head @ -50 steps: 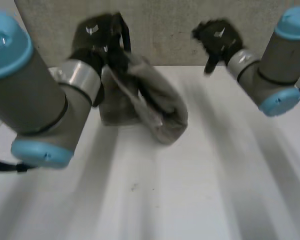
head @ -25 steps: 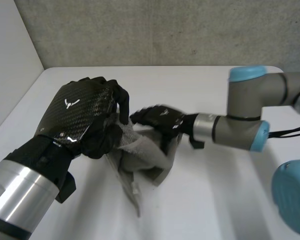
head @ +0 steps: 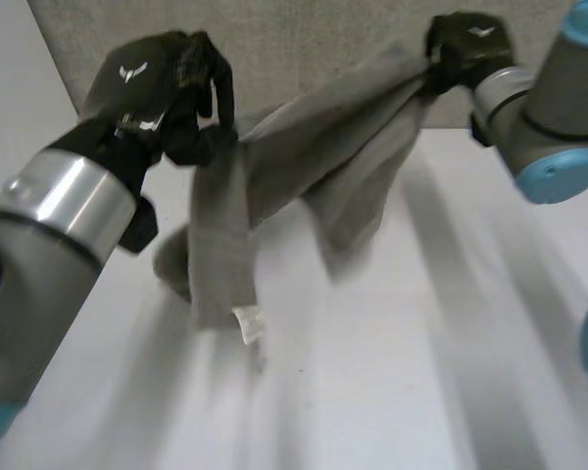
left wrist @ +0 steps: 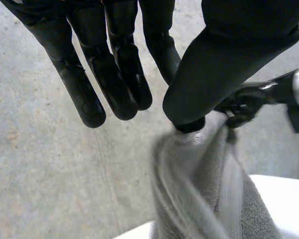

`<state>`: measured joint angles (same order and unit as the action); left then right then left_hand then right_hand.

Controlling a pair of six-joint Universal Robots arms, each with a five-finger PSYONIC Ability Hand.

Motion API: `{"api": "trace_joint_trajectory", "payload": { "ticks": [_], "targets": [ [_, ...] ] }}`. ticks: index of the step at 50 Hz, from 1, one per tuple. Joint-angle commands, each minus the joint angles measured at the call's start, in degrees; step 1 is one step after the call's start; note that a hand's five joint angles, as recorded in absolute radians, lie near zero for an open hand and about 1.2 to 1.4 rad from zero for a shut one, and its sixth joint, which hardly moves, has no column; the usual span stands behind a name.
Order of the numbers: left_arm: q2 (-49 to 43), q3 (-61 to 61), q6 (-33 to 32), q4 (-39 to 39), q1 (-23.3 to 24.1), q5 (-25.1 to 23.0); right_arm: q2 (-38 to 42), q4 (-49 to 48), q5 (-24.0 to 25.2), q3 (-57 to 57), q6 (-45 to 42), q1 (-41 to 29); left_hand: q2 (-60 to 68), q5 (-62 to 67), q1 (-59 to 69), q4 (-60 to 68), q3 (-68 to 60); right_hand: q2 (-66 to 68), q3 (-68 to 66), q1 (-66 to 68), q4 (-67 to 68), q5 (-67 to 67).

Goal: Fold the towel.

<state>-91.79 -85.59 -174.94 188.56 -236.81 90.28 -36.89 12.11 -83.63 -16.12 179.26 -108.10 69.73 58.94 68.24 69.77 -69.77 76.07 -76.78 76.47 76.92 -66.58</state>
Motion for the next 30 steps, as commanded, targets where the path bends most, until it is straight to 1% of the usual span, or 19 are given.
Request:
{"api": "trace_joint_trajectory", "payload": {
  "ticks": [1,2,3,4,5,7,8,10,11,13,14,18,19,21,22,23,24,26,30],
  "targets": [
    [-9.97,8.94,0.12,0.23,1.17,0.34,-12.56,-4.53,2.86,-24.68,-1.89,4.55,10.27,11.06,11.76,10.23,-10.23,3.93,-3.22,3.53,3.08,-3.42],
    [-9.99,8.95,0.12,0.23,1.17,0.34,-16.51,-8.47,3.56,-32.14,-2.51,5.96,10.27,11.06,11.76,10.23,-10.23,3.93,-3.22,3.53,3.08,-3.42],
    [-11.64,9.39,0.03,0.14,1.69,0.34,-16.55,-8.51,3.56,-32.22,-2.51,5.97,10.27,11.06,11.76,10.23,-10.23,3.93,-3.22,3.53,3.08,-3.42],
    [-11.66,9.39,0.03,0.14,1.7,0.34,-21.07,-12.08,4.0,-39.62,-3.73,7.19,10.27,11.06,11.76,10.23,-10.23,3.93,-3.22,3.53,3.08,-3.42],
    [-13.23,9.48,-0.05,0.23,2.48,0.16,-21.12,-12.11,4.0,-39.69,-3.74,7.2,10.27,11.06,11.76,10.23,-10.23,3.93,-3.22,3.53,3.08,-3.42],
    [-14.65,9.13,-0.05,0.23,3.46,0.16,-28.03,-15.44,7.58,-52.46,-9.68,8.16,10.27,11.06,11.76,10.23,-10.23,3.93,-3.22,3.53,3.08,-3.42],
    [-16.04,8.69,-0.14,-0.03,4.33,0.16,-28.06,-15.45,7.6,-52.52,-9.72,8.17,10.27,11.06,11.76,10.23,-10.23,3.93,-3.22,3.53,3.08,-3.42],
    [-17.28,7.81,-0.05,-0.12,4.86,0.16,-31.04,-14.93,13.29,-62.84,-18.46,8.34,10.27,11.06,11.76,10.23,-10.23,3.93,-3.22,3.53,3.08,-3.42],
    [-18.42,6.42,-0.14,-0.12,4.86,0.16,-31.05,-14.92,13.32,-62.89,-18.51,8.34,10.27,11.06,11.76,10.23,-10.23,3.93,-3.22,3.53,3.08,-3.42],
    [-19.39,4.73,-0.14,-0.12,4.86,0.07,-32.62,-12.39,17.25,-71.29,-26.73,8.43,10.27,11.06,11.76,10.23,-10.23,3.93,-3.22,3.53,3.08,-3.42],
    [-20.0,3.08,-0.14,-0.21,4.86,-0.01,-32.63,-12.38,17.27,-71.33,-26.77,8.43,10.27,11.06,11.76,10.23,-10.23,3.93,-3.22,3.53,3.08,-3.42],
    [-20.71,-0.1,-0.23,0.05,4.78,-0.19,-33.78,-1.87,18.76,-78.61,-37.81,8.61,10.27,11.06,11.76,10.23,-10.23,3.93,-3.22,3.53,3.08,-3.42],
    [-20.8,-1.49,-0.23,0.14,4.78,-0.28,-33.77,-1.83,18.77,-78.63,-37.85,8.61,10.27,11.06,11.76,10.23,-10.23,3.93,-3.22,3.53,3.08,-3.42],
    [-20.8,-2.65,-0.23,0.23,4.69,-0.28,-33.86,6.31,19.47,-81.16,-44.67,8.69,10.27,11.06,11.76,10.23,-10.23,3.93,-3.22,3.53,3.08,-3.42],
    [-20.8,-3.61,-0.23,0.31,4.69,-0.28,-33.86,6.35,19.47,-81.17,-44.7,8.7,4.63,5.42,6.12,4.59,-4.59,3.93,-3.22,3.53,3.08,-3.42],
    [-20.63,-4.23,-0.23,0.31,4.6,-0.28,-33.86,9.56,19.47,-82.13,-47.31,8.7,-7.59,-6.79,-6.09,-7.62,7.63,3.93,-3.22,3.53,3.08,-3.42],
    [-20.62,-4.23,-0.23,0.31,4.6,-0.28,-33.86,9.6,19.47,-82.14,-47.34,8.7,-7.71,-6.91,-6.21,-7.74,7.75,3.93,-3.22,3.53,3.08,-3.42],
    [-20.19,-4.58,-0.23,0.23,4.6,-0.1,-34.13,12.06,19.47,-83.2,-49.53,8.61,-32.51,-31.71,-31.01,-32.54,32.55,3.93,-3.22,3.53,3.08,-3.42],
    [-20.01,-4.58,-0.23,0.4,4.51,-0.19,-36.05,13.29,19.12,-84.77,-51.9,9.83,-37.14,-36.34,-35.64,-37.17,37.18,3.93,-3.22,3.53,3.08,-3.42]
  ]
}}
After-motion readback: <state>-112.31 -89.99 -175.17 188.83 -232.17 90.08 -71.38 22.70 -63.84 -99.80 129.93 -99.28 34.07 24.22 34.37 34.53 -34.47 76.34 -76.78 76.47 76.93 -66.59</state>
